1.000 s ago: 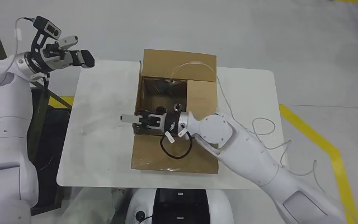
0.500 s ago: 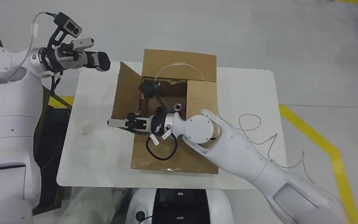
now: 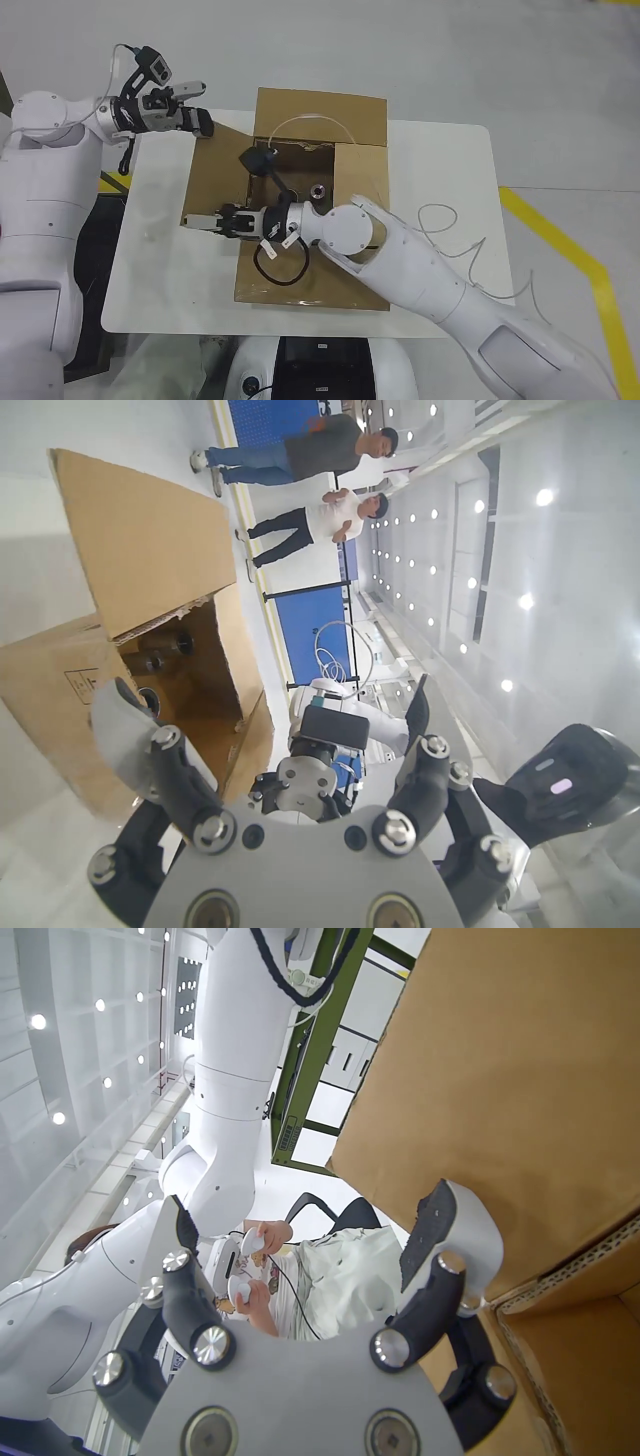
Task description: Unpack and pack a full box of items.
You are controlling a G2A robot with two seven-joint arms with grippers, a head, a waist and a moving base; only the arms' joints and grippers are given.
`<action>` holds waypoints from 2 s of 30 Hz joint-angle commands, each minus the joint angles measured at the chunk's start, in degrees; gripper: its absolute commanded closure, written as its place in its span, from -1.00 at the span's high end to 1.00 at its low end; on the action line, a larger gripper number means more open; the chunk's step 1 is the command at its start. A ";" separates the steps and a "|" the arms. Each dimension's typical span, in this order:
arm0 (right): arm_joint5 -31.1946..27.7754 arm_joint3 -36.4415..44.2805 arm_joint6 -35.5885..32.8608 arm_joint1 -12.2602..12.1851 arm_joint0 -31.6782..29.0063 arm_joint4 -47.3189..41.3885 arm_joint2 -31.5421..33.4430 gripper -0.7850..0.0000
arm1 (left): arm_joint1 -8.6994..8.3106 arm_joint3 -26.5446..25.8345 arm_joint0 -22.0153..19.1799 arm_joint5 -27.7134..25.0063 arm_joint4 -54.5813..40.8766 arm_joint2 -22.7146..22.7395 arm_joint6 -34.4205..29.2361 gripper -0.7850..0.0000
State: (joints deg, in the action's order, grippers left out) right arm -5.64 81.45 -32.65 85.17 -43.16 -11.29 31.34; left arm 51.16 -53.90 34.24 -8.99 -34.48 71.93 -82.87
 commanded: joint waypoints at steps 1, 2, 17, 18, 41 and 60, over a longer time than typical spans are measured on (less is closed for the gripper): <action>0.03 1.15 -0.20 -0.54 -1.36 0.55 1.45 1.00 | 0.15 1.60 -0.72 -0.21 0.10 -0.43 -0.04 1.00; 0.08 1.93 -0.28 -0.90 -2.19 0.95 2.35 1.00 | 0.20 2.28 -1.02 -0.41 0.30 -0.59 -0.06 1.00; 3.20 18.70 -3.15 -7.28 -19.38 6.81 19.90 1.00 | 1.14 8.80 -1.83 -2.68 6.14 -4.68 2.88 1.00; 3.33 19.57 -3.34 -7.55 -20.33 7.07 20.78 1.00 | 1.23 9.20 -1.84 -2.64 6.26 -4.91 3.15 1.00; 2.46 26.87 -5.85 -10.79 -32.32 8.52 31.04 1.00 | 4.18 14.16 -4.19 -3.98 6.18 -9.98 4.81 1.00; 2.67 32.62 -9.70 -12.99 -40.68 8.81 37.07 1.00 | 1.50 -2.31 -1.00 0.77 4.76 -4.14 0.70 1.00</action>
State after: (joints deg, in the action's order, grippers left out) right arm -2.97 113.78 -42.20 72.30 -83.34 -2.41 68.06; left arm 52.68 -55.14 33.05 -8.85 -30.25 67.98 -82.64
